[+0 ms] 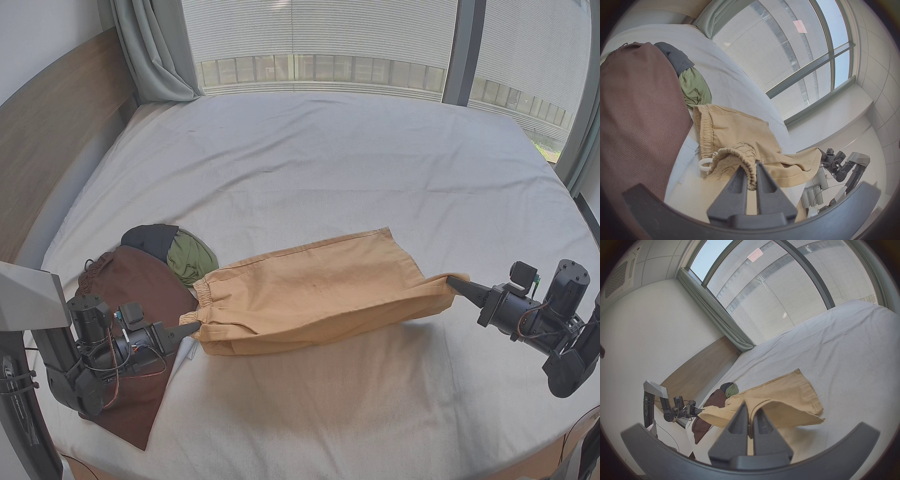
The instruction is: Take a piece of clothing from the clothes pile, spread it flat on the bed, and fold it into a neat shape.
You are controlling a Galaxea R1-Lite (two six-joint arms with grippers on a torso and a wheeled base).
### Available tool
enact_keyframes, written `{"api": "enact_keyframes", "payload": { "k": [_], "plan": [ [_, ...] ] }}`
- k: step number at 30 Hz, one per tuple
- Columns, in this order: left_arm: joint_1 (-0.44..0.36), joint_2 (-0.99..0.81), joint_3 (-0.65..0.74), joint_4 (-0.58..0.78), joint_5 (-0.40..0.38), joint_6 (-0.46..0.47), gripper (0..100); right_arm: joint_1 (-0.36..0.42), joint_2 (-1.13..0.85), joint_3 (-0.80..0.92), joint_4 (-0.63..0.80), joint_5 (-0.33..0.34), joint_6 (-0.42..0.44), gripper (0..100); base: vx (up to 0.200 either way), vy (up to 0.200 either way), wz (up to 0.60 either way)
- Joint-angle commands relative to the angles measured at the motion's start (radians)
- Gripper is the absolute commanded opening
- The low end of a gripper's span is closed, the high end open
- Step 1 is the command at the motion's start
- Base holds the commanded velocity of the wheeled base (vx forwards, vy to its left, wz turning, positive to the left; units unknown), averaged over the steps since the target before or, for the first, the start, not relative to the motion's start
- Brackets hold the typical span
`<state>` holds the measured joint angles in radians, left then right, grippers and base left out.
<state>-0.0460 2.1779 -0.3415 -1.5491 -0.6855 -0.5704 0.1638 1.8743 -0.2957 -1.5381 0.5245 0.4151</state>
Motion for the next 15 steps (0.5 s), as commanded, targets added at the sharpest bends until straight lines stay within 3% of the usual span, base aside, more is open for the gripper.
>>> {"api": "enact_keyframes", "payload": {
  "k": [1, 15],
  "plan": [
    [0.001, -0.01, -0.013, 0.0, 0.023, -0.017, 0, 0.006, 0.022, -0.04, 0.003, -0.008, 0.001, 0, 0.0, 0.0, 0.0],
    [-0.002, -0.009, -0.051, 0.0, 0.054, -0.08, 0, -0.009, 0.151, -0.264, 0.01, -0.011, 0.091, 0, 0.0, 0.0, 0.0]
  ]
}}
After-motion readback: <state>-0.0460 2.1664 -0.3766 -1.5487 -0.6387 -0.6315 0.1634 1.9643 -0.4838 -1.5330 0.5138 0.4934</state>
